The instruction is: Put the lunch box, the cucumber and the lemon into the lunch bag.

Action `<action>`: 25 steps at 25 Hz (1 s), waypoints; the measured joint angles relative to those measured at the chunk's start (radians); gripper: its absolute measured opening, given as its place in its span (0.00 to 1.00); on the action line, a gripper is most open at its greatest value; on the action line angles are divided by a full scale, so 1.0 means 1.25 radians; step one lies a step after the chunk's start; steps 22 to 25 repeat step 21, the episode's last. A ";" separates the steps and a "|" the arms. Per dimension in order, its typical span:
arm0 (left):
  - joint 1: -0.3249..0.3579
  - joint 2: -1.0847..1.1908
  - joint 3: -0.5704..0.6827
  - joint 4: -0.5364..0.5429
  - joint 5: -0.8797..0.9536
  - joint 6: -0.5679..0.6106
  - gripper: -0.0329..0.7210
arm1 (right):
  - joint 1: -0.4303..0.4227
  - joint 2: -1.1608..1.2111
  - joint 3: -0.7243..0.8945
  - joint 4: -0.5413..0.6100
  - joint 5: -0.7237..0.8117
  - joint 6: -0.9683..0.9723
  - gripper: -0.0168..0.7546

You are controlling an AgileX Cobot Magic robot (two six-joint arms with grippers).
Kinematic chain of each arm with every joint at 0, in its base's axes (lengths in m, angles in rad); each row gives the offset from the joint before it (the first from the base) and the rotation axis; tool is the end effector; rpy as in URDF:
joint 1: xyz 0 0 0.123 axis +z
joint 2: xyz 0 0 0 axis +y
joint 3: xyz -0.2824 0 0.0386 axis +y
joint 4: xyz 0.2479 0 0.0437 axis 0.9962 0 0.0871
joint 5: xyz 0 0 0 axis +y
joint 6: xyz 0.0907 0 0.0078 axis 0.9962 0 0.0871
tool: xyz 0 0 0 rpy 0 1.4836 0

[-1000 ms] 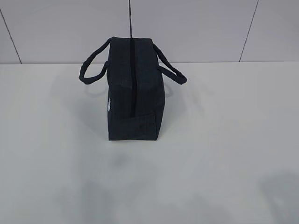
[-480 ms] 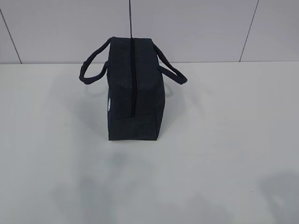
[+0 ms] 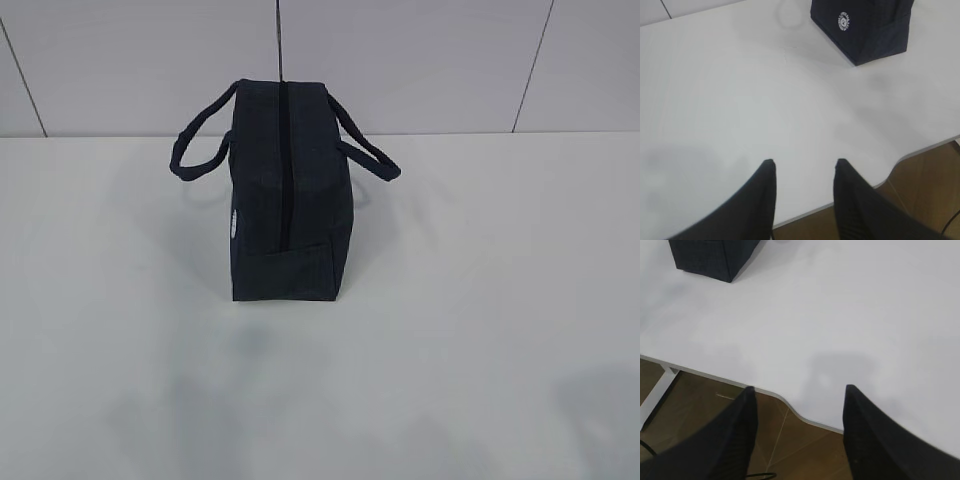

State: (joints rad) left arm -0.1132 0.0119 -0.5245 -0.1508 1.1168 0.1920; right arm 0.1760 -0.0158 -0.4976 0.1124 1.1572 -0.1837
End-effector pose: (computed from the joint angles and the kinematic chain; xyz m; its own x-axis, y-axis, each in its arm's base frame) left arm -0.0101 -0.0112 0.2803 -0.4547 0.1765 -0.8730 0.2880 0.9566 0.0434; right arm -0.0130 0.0072 0.2692 -0.4774 -0.2242 -0.8496 -0.3291 0.9421 -0.0637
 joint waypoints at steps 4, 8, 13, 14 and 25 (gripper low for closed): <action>0.046 0.000 0.000 0.001 0.000 0.000 0.39 | -0.045 0.000 0.000 0.000 0.000 0.000 0.57; 0.073 0.000 0.000 0.002 0.000 0.000 0.38 | -0.075 0.000 0.000 0.000 -0.002 0.000 0.57; 0.076 0.000 0.000 0.002 0.000 0.000 0.37 | -0.078 0.000 0.000 0.000 -0.002 0.000 0.57; 0.076 0.000 0.000 0.002 0.000 0.000 0.37 | -0.078 0.000 0.000 0.000 -0.002 0.000 0.57; 0.076 0.000 0.000 0.002 0.000 0.000 0.36 | -0.078 0.000 0.000 0.000 -0.002 0.000 0.57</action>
